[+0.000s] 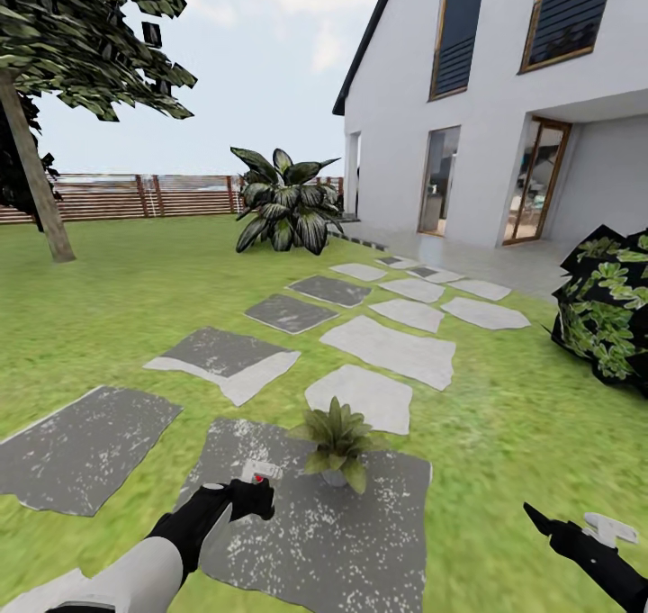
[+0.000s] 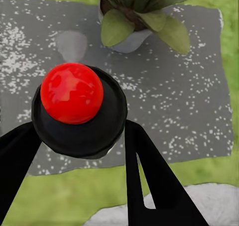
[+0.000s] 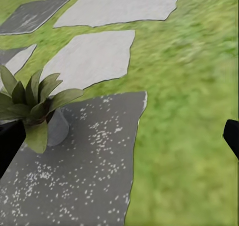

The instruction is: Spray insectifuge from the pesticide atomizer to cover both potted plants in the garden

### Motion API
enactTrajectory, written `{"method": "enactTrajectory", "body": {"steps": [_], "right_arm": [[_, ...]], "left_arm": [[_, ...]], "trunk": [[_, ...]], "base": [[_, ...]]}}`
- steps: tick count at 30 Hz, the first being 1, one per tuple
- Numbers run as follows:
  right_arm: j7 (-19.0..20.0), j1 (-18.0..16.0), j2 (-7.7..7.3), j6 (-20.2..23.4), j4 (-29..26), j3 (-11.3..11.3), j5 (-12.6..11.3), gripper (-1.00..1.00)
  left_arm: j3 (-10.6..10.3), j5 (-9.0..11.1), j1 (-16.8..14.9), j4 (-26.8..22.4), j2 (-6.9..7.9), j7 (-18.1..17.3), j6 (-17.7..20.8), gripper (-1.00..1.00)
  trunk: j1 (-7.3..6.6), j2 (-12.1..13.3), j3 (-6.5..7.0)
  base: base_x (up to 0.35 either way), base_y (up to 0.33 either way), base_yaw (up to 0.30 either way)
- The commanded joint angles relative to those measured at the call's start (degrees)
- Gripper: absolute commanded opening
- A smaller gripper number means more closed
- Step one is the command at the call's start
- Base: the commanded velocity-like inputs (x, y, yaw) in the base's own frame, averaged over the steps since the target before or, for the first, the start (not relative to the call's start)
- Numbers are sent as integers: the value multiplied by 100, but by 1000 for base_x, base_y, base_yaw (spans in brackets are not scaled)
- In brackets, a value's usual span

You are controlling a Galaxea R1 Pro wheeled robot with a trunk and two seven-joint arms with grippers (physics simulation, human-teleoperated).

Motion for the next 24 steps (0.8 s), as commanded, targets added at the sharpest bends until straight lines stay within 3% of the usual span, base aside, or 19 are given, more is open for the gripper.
{"method": "enactTrajectory", "body": {"steps": [1,4,6,8,9,11,12,13,14,15,16,18,19,20,23,24], "right_arm": [[39,-10,-1,30,-5,-28,28,100],[35,-10,19,28,25,-15,46,100],[42,-10,33,29,40,40,64,100],[46,-10,30,30,46,251,99,100],[64,-10,27,38,37,629,119,100],[83,-10,24,62,-4,1500,131,100],[90,-10,21,76,-36,2056,132,100],[99,-10,11,96,-69,2967,131,100],[102,-10,6,104,-80,3498,129,100],[106,-10,3,115,-90,4179,124,100],[116,-10,4,119,-92,4537,120,100],[256,-10,13,126,-99,5085,121,100],[523,-10,18,131,-99,5402,121,100],[803,-16,23,136,-98,5579,118,100],[1593,-56,42,337,-107,5861,120,100],[1694,-61,66,413,-113,5893,119,100]], "left_arm": [[-1,-74,-1,-14,3,-35,23,-100],[-18,-96,-1,-19,72,-102,29,-100],[-62,-124,-1,-37,212,-488,38,-100],[-164,-221,-2,-59,309,-1085,40,-100],[-249,-373,-6,-71,365,-1573,41,-100],[-313,-662,-11,-87,402,-2107,47,-100],[-329,-828,-14,-103,412,-2326,50,-100],[-342,-1108,-20,-130,420,-2653,59,-100],[-348,-1278,-24,-142,423,-2857,65,-100],[-352,-1522,-30,-152,422,-3167,71,-100],[-354,-1663,-32,-156,416,-3378,72,-100],[-361,-1908,-34,-160,393,-3812,70,-100],[-363,-2105,-35,-162,376,-4114,69,-100],[-364,-2277,-35,-162,369,-4300,69,-100],[-365,-2808,-42,-163,361,-4707,68,-100],[-365,-3023,-43,-163,359,-4869,68,-100]], "trunk": [[-23,39,12],[-89,159,66],[-133,239,102],[-177,319,138],[-199,359,156],[-243,440,192],[-265,480,210],[-287,520,228],[-309,560,246],[-331,600,264],[-353,640,282],[-397,720,317],[-419,761,335],[-441,801,353],[-507,921,407],[-529,961,425]], "base": [[0,0,0],[0,0,0],[0,0,0],[0,0,0],[0,0,0],[0,0,0],[0,0,0],[0,0,0],[0,0,0],[0,0,0],[0,0,0],[0,0,0],[0,0,0],[0,0,0],[0,0,0],[0,0,0]]}}
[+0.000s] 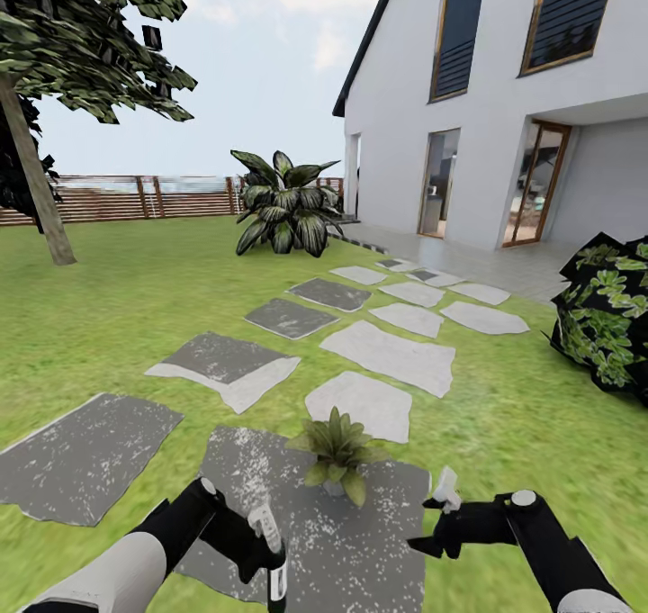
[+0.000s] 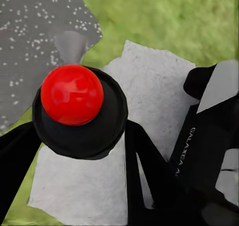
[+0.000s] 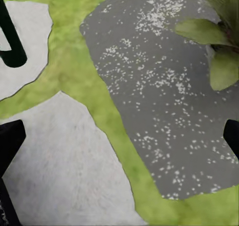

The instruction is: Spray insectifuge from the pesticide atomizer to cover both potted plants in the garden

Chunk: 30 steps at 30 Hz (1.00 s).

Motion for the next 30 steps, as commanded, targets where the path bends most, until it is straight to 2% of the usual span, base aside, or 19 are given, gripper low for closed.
{"method": "enactTrajectory", "body": {"steps": [1,2,3,5,6,10,12,14,15,17,18,19,21,27,30], "right_arm": [[104,-11,71,115,-12,17,16,100],[146,-18,196,145,-15,56,17,100],[182,-25,392,171,-16,122,21,100],[209,-29,687,191,-131,303,26,100],[216,-30,748,197,-236,412,25,100],[228,-31,844,207,-566,1029,12,100],[258,-31,855,208,-642,1137,6,100],[456,-31,861,207,-678,1184,3,100],[710,-31,864,207,-719,1200,3,100],[922,-31,866,207,-831,1210,2,100],[976,-31,866,207,-877,1213,2,-100],[1023,-31,867,207,-921,1215,2,-100],[1062,-31,866,207,-958,1216,2,-100],[1096,-31,867,207,-976,1217,2,-100],[1098,-31,867,207,-978,1217,2,-100]], "left_arm": [[-5,-118,-2,-15,-3,-130,59,-100],[-5,-205,-2,-18,-18,-214,59,-100],[-5,-284,-7,-20,-49,-301,54,-100],[-5,-340,-10,-22,-132,-369,45,-100],[-5,-350,-10,-22,-174,-385,41,-100],[-15,-370,-13,-196,-332,-419,11,-100],[-29,-374,-12,-309,-354,-429,-40,-100],[-78,-375,-12,-358,-380,-433,-147,-100],[-180,-376,-14,-374,-421,-434,-255,-100],[-388,-376,-16,-385,-478,-445,-353,-100],[-499,-376,-14,-387,-501,-465,-382,-100],[-624,-373,-13,-393,-537,-514,-410,-100],[-718,-372,-14,-398,-630,-605,-493,-100],[-769,-362,-12,-387,-692,-873,-1267,-100],[-774,-346,-11,-389,-697,-911,-1484,-100]], "trunk": [[-23,39,12],[-45,79,30],[-67,119,48],[-111,199,84],[-133,239,102],[-133,239,102],[-133,239,102],[-133,239,102],[-133,239,102],[-133,239,102],[-133,239,102],[-133,239,102],[-133,239,102],[-133,239,102],[-133,239,102]], "base": [[0,0,0],[0,0,0],[0,0,0],[0,0,0],[0,0,0],[0,0,0],[0,0,0],[0,0,0],[0,0,0],[0,0,0],[0,0,0],[0,0,0],[0,0,0],[0,0,0],[0,0,0]]}}
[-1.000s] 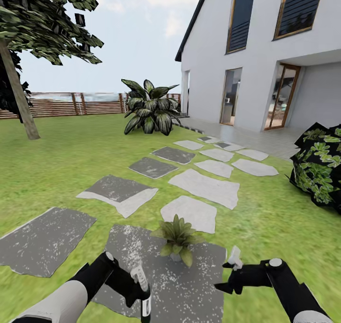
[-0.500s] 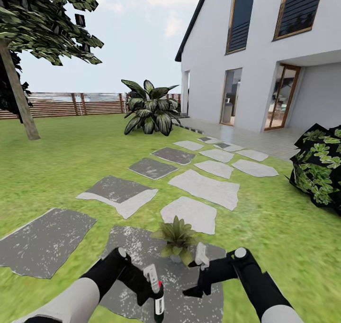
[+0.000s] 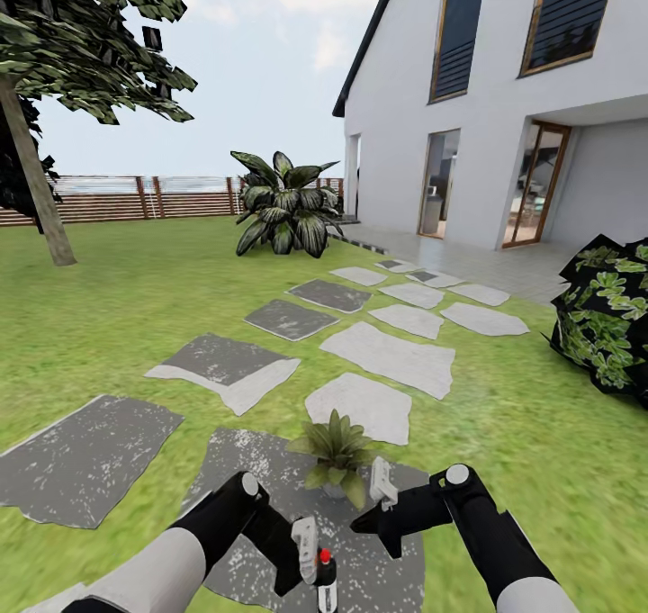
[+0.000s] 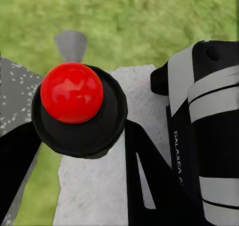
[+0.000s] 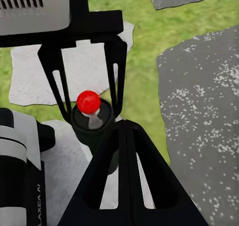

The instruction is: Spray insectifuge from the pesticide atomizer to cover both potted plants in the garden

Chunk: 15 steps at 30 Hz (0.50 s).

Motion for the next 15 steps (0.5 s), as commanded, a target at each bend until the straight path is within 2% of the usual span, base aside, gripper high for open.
{"method": "enactTrajectory", "body": {"steps": [1,4,9,15], "right_arm": [[34,-3,6,60,-7,-16,24,-100],[34,-3,6,60,-13,-16,24,-100],[32,-3,6,60,-58,-16,32,-100],[34,-3,8,60,-92,-3,30,-100]], "left_arm": [[1,-21,-2,-8,-3,-20,-62,-100],[3,-9,-4,-10,-51,-21,-132,-100],[12,-4,-4,-140,-223,-22,-109,-100],[13,-4,-6,-496,-274,0,233,-100]], "trunk": [[-1,-3,-6],[-1,-3,-6],[-1,-3,-6],[-1,-3,-6]], "base": [[0,0,0],[0,0,0],[0,0,0],[0,0,0]]}}
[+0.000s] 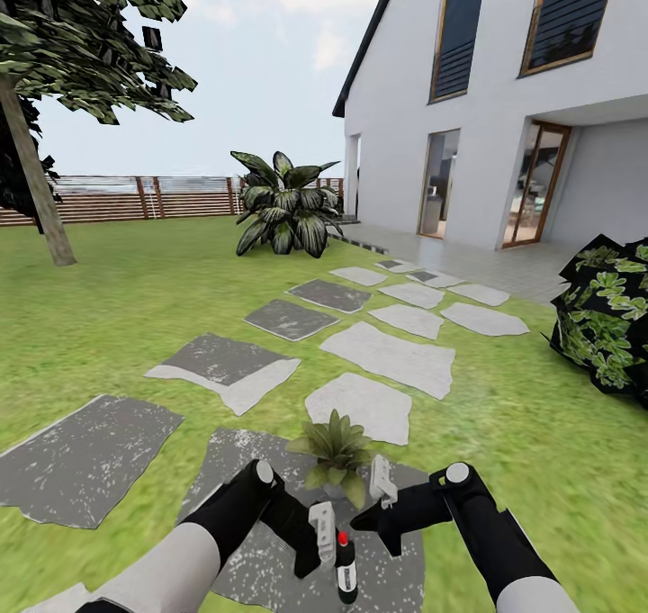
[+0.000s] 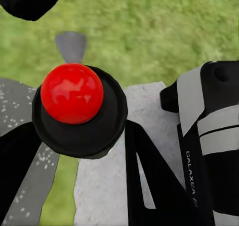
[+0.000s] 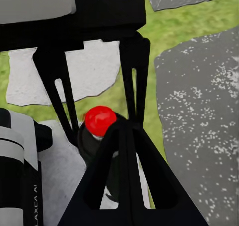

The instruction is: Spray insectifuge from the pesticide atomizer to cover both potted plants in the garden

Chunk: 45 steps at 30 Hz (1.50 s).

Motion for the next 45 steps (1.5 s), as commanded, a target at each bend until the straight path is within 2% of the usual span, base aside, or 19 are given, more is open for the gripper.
{"method": "enactTrajectory", "body": {"steps": [1,22,24,27,29,31,32,33,34,35,36,37,38,39,40,41,42,43,45], "right_arm": [[33,-3,7,60,-9,-9,21,-100],[33,-3,4,60,-27,-6,23,-100],[33,-3,4,60,-27,-2,24,-100],[33,-3,4,60,-27,-2,26,-100],[32,-3,-1,60,-25,-3,26,-100],[33,-3,-4,60,-21,-9,25,-100],[30,-3,-13,60,-20,-14,21,-100],[23,-1,-26,56,-19,-28,19,-100],[19,1,-33,54,-17,-39,16,-100],[-7,5,-42,53,1,-65,12,-100],[-20,13,-71,54,23,-116,8,-100],[-31,25,-165,56,56,-232,7,-100],[-42,42,-416,58,184,-553,5,-100],[-47,53,-604,56,317,-855,5,-100],[-51,66,-865,49,555,-1428,7,-100],[-54,73,-1018,32,751,-1871,8,100],[-62,73,-1211,13,1070,-2564,8,100],[-68,72,-1377,-6,1376,-3464,12,100],[-77,69,-1449,-15,1507,-4219,15,100]], "left_arm": [[2,-23,0,-53,-5,-15,64,-100],[9,-24,1,-239,12,4,161,-100],[22,-41,1,-229,163,13,295,-100],[18,-57,1,-215,494,147,789,-100],[28,-55,2,-210,713,189,878,-100],[70,-44,2,-206,853,218,898,-100],[197,-30,2,-203,972,266,904,-100],[556,-21,5,-201,1093,364,908,-100],[809,-19,7,-201,1134,434,909,-100],[1239,-17,12,-201,1181,569,910,-100],[1545,-16,16,-200,1200,687,911,-100],[1853,-15,22,-200,1210,830,908,-100],[2272,-15,33,-200,1215,1075,903,-100],[2506,-15,38,-200,1214,1238,900,-100],[2769,-15,42,-200,1207,1465,900,-100],[2889,-12,43,-198,1199,1610,903,-100],[3027,-6,47,-193,1190,1840,907,-100],[3204,-1,51,-90,1182,2187,915,-100],[3407,1,53,176,1176,2543,931,-100]], "trunk": [[-1,-3,-6],[-1,-3,-6],[-1,-3,-6],[-1,-3,-6],[-1,-3,-6],[-1,-3,-6],[-1,-3,-6],[-1,-3,-6],[-1,-3,-6],[-1,-3,-6],[-1,-3,-6],[-1,-3,-6],[-1,-3,-6],[-1,-3,-6],[-1,-3,-6],[-1,-3,-6],[-1,-3,-6],[-1,-3,-6],[-1,-3,-6]], "base": [[0,0,0],[0,0,0],[0,0,0],[0,0,0],[0,0,0],[0,0,0],[0,0,0],[0,0,0],[0,0,0],[0,0,0],[0,0,0],[0,0,0],[0,0,0],[0,0,0],[0,0,0],[0,0,0],[0,0,0],[0,0,0],[0,0,0]]}}
